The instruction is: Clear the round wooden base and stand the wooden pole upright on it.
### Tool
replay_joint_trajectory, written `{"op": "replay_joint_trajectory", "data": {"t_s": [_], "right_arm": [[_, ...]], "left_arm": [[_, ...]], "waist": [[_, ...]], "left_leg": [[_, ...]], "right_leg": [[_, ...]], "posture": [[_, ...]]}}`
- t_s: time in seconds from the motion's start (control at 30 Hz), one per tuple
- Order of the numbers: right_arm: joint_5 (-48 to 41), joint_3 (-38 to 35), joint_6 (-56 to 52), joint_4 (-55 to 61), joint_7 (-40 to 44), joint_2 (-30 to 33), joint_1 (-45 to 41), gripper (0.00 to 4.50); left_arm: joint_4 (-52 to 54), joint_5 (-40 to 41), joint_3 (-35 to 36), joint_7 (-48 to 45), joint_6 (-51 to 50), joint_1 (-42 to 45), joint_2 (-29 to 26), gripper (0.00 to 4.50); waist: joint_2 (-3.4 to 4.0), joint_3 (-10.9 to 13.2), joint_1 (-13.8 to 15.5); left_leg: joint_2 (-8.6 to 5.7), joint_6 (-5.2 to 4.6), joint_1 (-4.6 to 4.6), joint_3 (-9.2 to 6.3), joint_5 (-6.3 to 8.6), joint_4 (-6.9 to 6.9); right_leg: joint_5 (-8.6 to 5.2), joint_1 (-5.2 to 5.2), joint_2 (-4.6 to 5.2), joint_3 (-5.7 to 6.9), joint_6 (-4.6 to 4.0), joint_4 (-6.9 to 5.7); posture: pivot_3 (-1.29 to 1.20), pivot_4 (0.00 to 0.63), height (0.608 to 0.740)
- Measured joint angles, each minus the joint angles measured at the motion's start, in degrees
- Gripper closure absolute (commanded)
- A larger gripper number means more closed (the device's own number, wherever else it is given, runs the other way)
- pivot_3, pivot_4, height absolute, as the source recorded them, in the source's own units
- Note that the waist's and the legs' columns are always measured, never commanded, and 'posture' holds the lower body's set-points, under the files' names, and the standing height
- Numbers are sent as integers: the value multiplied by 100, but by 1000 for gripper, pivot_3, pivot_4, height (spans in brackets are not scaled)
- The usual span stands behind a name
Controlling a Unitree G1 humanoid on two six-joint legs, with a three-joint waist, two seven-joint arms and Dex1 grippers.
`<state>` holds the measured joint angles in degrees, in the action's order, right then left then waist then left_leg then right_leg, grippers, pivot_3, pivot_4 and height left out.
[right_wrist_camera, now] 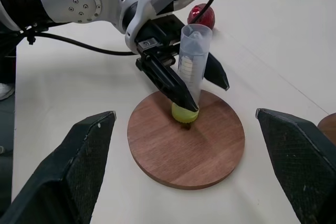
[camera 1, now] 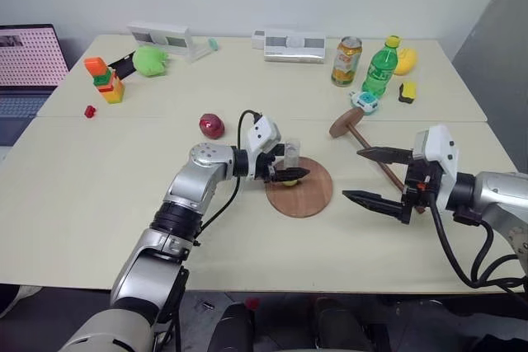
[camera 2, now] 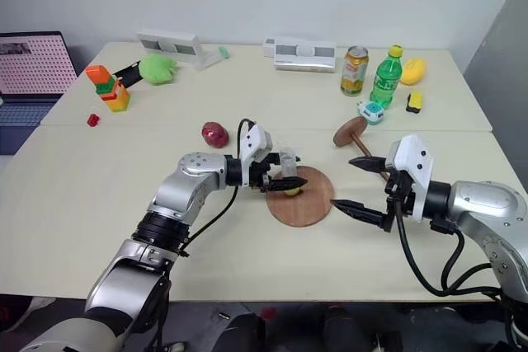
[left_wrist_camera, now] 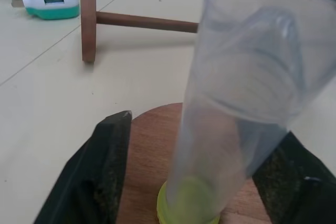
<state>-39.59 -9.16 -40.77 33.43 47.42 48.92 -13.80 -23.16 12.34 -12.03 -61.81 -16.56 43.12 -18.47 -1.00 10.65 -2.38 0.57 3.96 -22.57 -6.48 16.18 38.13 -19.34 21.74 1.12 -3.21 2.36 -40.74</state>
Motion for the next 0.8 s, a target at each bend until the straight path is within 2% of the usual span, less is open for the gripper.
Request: {"op": "replay_joint_trajectory", "data": {"t_s": [0.23,0.53,0.7,0.8], "right_arm": [[1,1,1,-2,-13,-25,-14,0],[8,29,22,-12,-45,-189,-94,0],[18,56,41,-53,-155,-352,-95,0],[34,182,53,-67,-250,-511,-97,0]], "left_arm": [[-20,-25,11,104,117,0,65,3282],[49,13,338,609,95,4,20,3287],[374,106,1167,1242,-256,375,-614,3287],[206,-15,1484,1852,-299,657,-890,3287]], "waist": [[0,0,0],[-1,1,-13],[-2,1,-50],[-2,1,-51]], "left_leg": [[0,0,1,0,0,0],[1,0,1,0,0,0],[2,1,1,-5,0,-1],[0,1,0,-7,-1,0]], "right_leg": [[0,0,0,-1,0,0],[0,1,0,-1,0,-2],[0,2,0,3,0,-3],[0,1,1,5,1,-2]], "posture": [[0,150,740],[0,150,740],[0,150,740],[0,150,740]]}}
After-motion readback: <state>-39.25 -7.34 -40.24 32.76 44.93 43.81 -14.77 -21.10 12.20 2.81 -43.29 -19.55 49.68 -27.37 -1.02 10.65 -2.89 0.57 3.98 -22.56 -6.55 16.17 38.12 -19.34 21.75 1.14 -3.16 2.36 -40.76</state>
